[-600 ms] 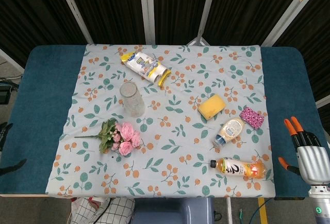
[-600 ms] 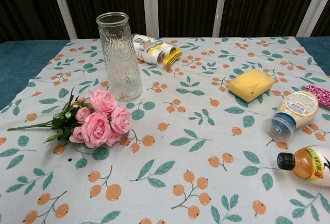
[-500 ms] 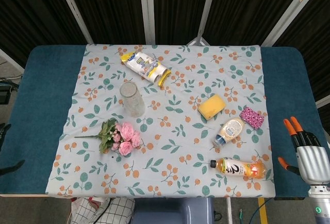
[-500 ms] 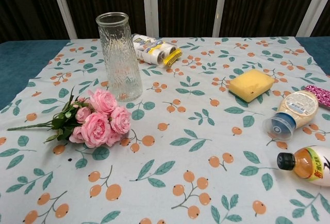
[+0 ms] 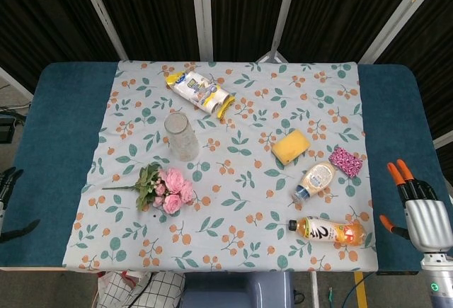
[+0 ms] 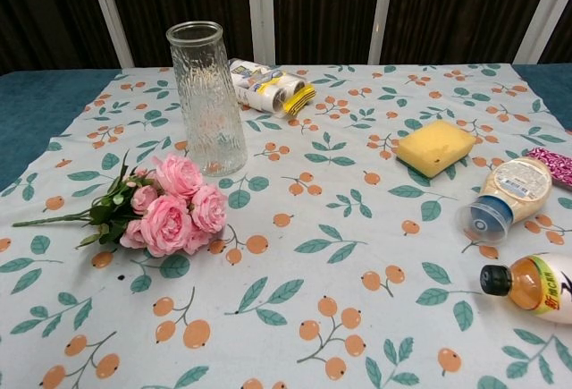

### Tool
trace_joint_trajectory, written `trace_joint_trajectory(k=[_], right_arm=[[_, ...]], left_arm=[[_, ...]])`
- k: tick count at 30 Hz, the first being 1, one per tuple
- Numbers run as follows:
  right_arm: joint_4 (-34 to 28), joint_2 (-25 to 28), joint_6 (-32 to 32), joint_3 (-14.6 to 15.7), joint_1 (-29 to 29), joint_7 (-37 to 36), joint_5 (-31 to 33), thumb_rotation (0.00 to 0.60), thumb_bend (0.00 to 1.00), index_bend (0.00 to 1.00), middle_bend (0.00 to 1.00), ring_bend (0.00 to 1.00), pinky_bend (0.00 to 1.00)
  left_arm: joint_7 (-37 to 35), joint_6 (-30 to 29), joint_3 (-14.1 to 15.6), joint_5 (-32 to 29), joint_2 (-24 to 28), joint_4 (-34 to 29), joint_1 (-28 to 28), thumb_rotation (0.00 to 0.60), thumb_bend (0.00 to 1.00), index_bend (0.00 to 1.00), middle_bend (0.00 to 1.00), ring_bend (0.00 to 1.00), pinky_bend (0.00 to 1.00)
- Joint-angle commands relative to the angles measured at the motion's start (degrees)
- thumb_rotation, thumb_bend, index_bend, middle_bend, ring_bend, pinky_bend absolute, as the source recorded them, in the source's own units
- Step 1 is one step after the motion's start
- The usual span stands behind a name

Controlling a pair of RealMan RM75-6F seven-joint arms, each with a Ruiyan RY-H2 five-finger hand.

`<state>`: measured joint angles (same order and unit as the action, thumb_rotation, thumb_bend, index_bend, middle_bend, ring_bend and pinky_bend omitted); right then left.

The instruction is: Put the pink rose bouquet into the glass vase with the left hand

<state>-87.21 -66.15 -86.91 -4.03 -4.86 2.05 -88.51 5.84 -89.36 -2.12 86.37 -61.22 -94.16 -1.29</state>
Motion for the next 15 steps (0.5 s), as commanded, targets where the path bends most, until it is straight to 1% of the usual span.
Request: trace_joint_trajectory(k=[1,5,9,12,15], right_arm=[[0.1,-0.2,0.3,0.0,-0.2,0.1,0.1,0.6,0.22,0.06,0.01,0.2,0.21],[0.2,-0.2,-0.1,-0.1,-0.2,0.1,-0.1,0.6,0.22,0.06,0.01,0.2,0.21],[0.2,0.0,-0.4,-0.2,0.2,-0.3,0.3,0.6,0.22,0.06,0.01,0.2,0.21],[-0.1,0.2,-0.6,-0.4,0.3,-0.7,0.5,0.6,0.22,0.06,0.01,0.2,0.21],[-0.1,0.3,-0.5,-0.2,0.3,-0.7,0.4,0.6,0.22,0.06,0.01,0.2,0.21]], left_arm=[[-0.6,-0.4,-0.3,0.0,-0.1,0.4,0.1,0.6,0.17,0.11,0.07,0.0,0.13],[-1.0,-1.4,-0.2,0.9,-0.2,0.5,0.3,0.6,0.17,0.11,0.07,0.0,0.13],[-0.8,-0.7,-0.2,0.7,-0.6,0.7,0.0,0.6,0.17,0.11,0.07,0.0,0.13],[-1.1,1.1,-0.5,0.3,-1.3,0.7,-1.1,0.6,0.15,0.1,0.06,0.0,0.13],[-2.5,4.4,-0.9,-0.7,-1.5,0.1,-2.8,0.6,0.13,0.1,0.04,0.0,0.13]])
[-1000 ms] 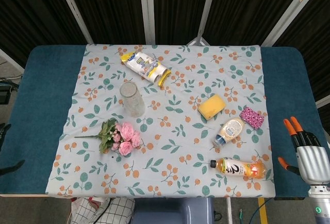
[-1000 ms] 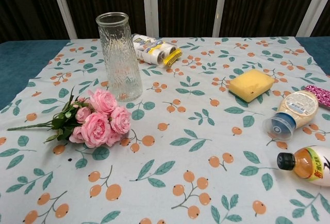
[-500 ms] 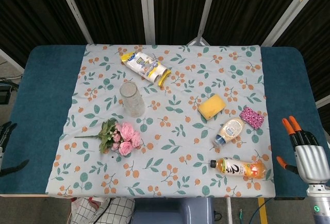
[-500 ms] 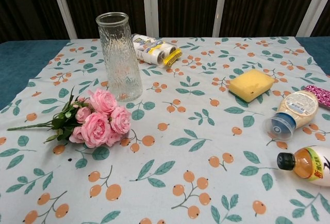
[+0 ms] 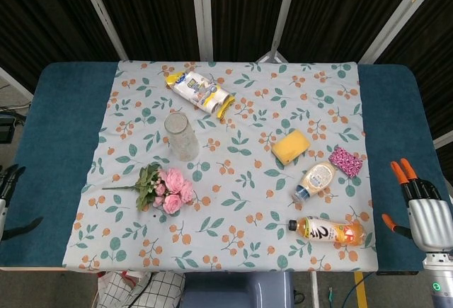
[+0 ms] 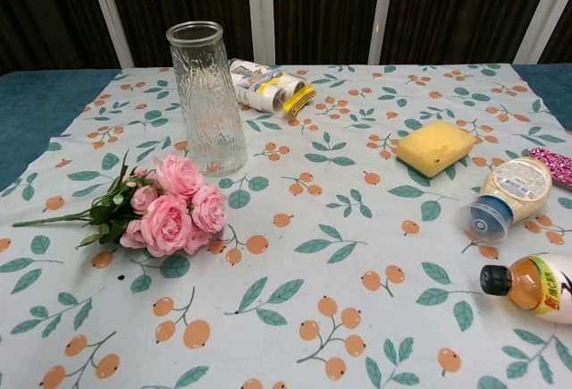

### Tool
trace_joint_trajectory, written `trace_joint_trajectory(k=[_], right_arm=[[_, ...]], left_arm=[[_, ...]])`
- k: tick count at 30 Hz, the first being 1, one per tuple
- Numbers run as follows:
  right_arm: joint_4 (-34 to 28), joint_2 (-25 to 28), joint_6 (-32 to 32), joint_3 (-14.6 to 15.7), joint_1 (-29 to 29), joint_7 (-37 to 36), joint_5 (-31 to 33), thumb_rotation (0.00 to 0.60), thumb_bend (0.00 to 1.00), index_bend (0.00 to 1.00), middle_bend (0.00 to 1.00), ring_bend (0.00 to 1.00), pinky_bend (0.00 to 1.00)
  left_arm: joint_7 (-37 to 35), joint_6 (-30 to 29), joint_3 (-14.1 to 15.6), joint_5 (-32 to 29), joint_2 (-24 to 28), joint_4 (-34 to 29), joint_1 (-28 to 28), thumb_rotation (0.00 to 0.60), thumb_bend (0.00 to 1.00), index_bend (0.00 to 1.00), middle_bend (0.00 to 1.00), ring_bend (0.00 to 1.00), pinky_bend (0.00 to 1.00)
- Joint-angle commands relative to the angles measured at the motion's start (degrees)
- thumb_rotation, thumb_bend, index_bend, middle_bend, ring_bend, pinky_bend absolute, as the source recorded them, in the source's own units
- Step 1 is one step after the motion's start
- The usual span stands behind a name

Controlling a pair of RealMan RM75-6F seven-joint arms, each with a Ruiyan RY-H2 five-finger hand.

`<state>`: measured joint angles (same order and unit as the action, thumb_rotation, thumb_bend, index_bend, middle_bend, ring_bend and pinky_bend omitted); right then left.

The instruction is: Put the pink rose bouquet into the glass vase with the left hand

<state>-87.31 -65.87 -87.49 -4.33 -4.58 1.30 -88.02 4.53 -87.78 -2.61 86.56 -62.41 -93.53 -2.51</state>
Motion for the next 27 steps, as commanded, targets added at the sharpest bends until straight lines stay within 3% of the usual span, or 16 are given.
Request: trace_joint_trajectory(k=[1,10,17,27], right_arm=[[0.0,0.1,0.1,0.1,0.0,0.0,-0.1,0.6,0.22,0.06,0.01,0.2,0.21],[-0.1,0.4,-0.2,0.1,0.2,-0.7,-0.1,0.6,0.22,0.06,0.01,0.2,0.21],[0.0,0.4,0.0,0.1,0.1,-0.9,0.0,0.6,0.22,0.06,0.01,0.2,0.21],[0.1,0.5,0.2,0.0,0.1,-1.1,0.2,0.6,0.22,0.06,0.01,0.2,0.21]], left_arm=[[-1.5,4.0,-0.6,-1.1,-0.2,-0.9,-2.3,0.6,0.13,0.1,0.04,0.0,0.13],[-1.0,17.8,-3.1,-6.1,0.9,-6.0,-10.7,0.6,0.1,0.08,0.03,0.0,0.13],[1.4,29.2,-4.5,-12.3,-1.8,-7.4,-17.3,0.6,0.08,0.07,0.03,0.0,0.13],[7.5,35.1,-5.1,-16.9,-8.6,-6.6,-23.6,0.6,0.07,0.07,0.04,0.0,0.11]])
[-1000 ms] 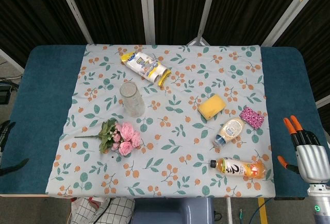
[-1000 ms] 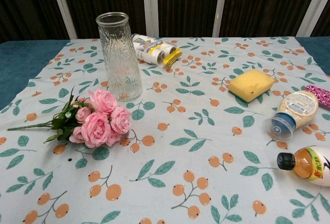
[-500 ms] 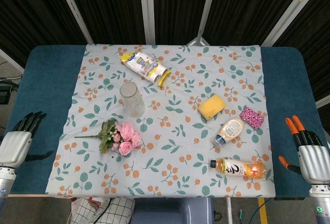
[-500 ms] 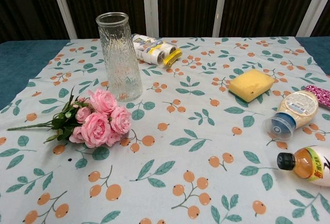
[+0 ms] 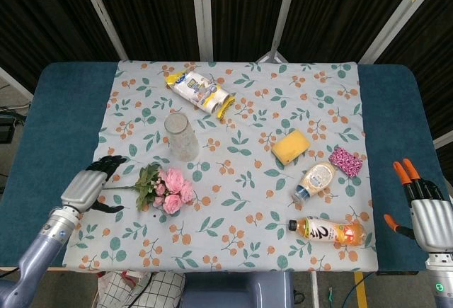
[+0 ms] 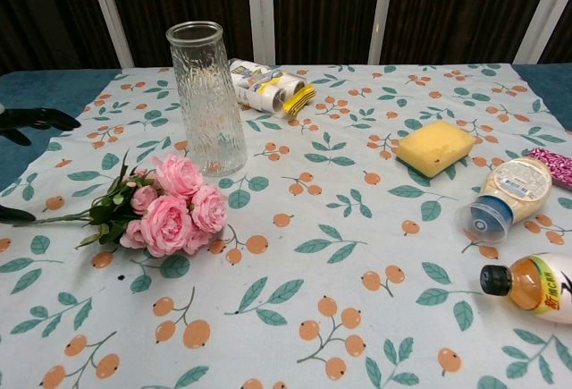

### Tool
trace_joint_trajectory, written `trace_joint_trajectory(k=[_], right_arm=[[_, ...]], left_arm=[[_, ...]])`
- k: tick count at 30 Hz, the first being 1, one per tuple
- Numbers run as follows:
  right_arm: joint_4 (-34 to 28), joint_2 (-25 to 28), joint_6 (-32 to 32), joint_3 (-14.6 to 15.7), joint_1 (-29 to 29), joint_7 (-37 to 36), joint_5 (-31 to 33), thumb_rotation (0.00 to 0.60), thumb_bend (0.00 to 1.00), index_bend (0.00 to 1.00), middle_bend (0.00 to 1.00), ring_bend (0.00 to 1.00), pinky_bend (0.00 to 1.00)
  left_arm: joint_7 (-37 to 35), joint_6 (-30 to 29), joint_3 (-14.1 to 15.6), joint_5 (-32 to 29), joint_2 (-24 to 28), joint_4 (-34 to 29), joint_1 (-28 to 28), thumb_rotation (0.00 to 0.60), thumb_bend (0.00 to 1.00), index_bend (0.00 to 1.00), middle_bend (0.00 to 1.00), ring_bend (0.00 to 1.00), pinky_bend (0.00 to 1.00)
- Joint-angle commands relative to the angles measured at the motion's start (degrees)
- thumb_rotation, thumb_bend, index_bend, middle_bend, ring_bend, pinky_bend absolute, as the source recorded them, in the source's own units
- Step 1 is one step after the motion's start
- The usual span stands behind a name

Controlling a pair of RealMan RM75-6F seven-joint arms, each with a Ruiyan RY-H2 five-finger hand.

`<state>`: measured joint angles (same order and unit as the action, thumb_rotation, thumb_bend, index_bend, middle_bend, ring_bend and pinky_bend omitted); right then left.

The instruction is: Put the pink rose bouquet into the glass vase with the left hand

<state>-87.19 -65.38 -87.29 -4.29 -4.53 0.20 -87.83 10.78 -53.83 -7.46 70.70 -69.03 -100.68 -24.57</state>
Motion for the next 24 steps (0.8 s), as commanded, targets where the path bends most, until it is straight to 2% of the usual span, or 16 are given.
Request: trace_joint_trajectory(k=[1,13,18,24], right_arm=[[0.0,0.0,-0.1,0.0,0.0,-0.1,0.0,0.6,0.22,0.06,0.01,0.2,0.21],[0.1,0.4,-0.1,-0.2,0.2,-1.1,0.4,0.6,0.22,0.06,0.01,0.2,0.21],[0.1,0.5,-0.3,-0.3,0.3,-1.5,0.5,0.6,0.22,0.06,0.01,0.2,0.21],[0.1,0.6,-0.2,-0.4,0.3,-1.7,0.7,0.6,0.22,0.06,0.01,0.2,0.21]], left_arm=[[1.7,1.4,-0.3,-1.2,-2.7,0.9,-2.0,0.6,0.07,0.07,0.04,0.0,0.11],[4.9,0.1,-0.3,-2.2,-11.7,5.5,-5.1,0.6,0.07,0.08,0.11,0.01,0.12],[5.9,0.0,0.0,-2.4,-15.0,8.0,-6.4,0.6,0.07,0.08,0.12,0.02,0.12],[7.7,0.9,0.4,-3.9,-17.8,9.5,-8.0,0.6,0.13,0.09,0.15,0.05,0.16]])
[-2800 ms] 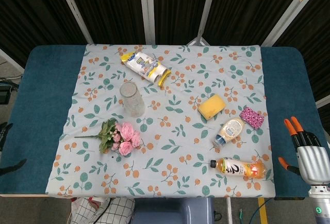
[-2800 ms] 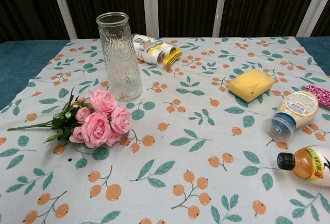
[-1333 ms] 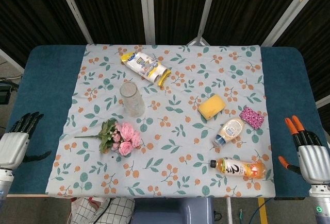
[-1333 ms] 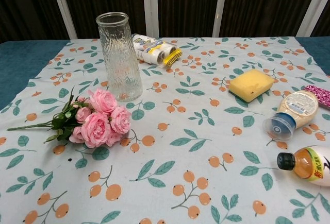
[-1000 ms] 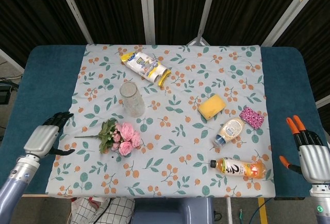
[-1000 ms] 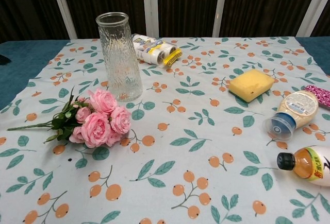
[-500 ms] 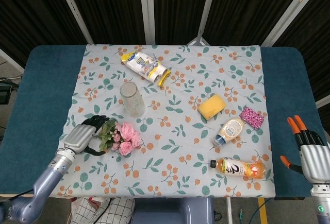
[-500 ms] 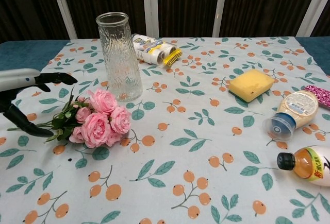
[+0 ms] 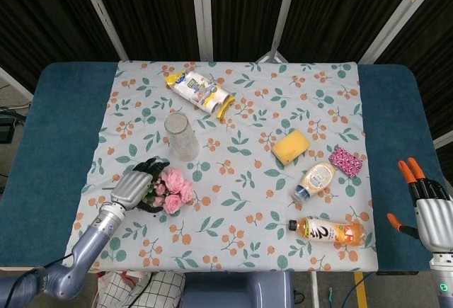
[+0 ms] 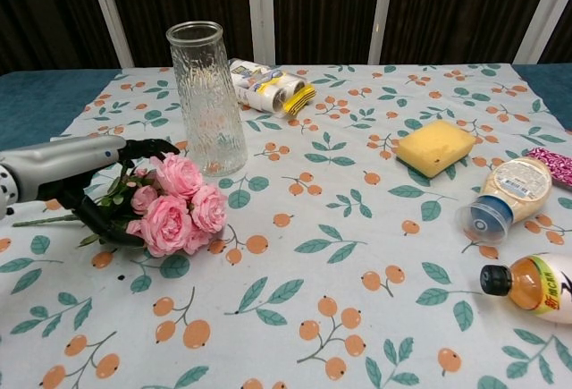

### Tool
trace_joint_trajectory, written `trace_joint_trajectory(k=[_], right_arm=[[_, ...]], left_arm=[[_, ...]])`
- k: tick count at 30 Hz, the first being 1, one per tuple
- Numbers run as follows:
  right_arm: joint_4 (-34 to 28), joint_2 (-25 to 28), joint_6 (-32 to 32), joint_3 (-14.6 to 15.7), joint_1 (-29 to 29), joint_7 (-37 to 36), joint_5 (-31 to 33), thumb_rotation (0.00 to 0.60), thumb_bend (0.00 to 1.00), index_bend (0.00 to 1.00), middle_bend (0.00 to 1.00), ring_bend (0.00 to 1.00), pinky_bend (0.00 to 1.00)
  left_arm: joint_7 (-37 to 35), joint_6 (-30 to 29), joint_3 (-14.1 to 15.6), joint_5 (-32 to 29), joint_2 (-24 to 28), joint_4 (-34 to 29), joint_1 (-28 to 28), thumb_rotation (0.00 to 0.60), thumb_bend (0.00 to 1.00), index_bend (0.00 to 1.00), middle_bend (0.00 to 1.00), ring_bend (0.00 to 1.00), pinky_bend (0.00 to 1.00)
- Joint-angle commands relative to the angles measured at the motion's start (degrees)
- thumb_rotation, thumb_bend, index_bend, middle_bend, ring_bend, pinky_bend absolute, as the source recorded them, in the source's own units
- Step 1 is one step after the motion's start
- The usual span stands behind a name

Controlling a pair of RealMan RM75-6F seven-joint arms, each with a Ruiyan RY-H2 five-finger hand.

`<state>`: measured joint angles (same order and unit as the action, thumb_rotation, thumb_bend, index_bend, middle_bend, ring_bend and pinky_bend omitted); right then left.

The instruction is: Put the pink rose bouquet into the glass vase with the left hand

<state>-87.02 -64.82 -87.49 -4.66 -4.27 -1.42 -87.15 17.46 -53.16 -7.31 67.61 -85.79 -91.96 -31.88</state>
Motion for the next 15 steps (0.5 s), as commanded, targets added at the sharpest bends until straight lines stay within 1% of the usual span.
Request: trace_joint_trajectory(k=[1,6,8,12,15], right_arm=[[0.0,0.0,0.0,0.0,0.0,-0.1,0.0,0.6,0.22,0.06,0.01,0.2,0.21],[0.0,0.0,-0.1,-0.1,0.0,-0.4,0.2,0.6,0.22,0.06,0.01,0.2,0.21],[0.1,0.0,0.0,-0.1,0.0,-0.6,0.2,0.6,0.22,0.06,0.01,0.2,0.21],[0.0,0.0,0.1,-0.1,0.0,-0.8,0.1,0.6,0.22,0.06,0.01,0.2,0.21],[0.0,0.0,0.2,-0.1,0.0,-1.0,0.2,0.6,0.22,0.06,0.01,0.2,0.21]], left_arm=[[1.4,0.1,0.4,-1.1,-1.4,1.0,-0.8,0.6,0.14,0.09,0.17,0.07,0.18],[2.7,-1.1,0.8,-1.9,-2.7,1.9,-1.0,0.6,0.2,0.13,0.24,0.17,0.3],[3.3,-1.5,0.9,-2.2,-3.0,2.1,-1.2,0.6,0.22,0.15,0.26,0.2,0.34],[3.9,-2.3,0.8,-2.3,-3.7,2.8,-1.5,0.6,0.31,0.22,0.34,0.27,0.43],[5.1,-2.7,1.0,-2.3,-4.5,3.7,-2.0,0.6,0.34,0.26,0.36,0.28,0.44]])
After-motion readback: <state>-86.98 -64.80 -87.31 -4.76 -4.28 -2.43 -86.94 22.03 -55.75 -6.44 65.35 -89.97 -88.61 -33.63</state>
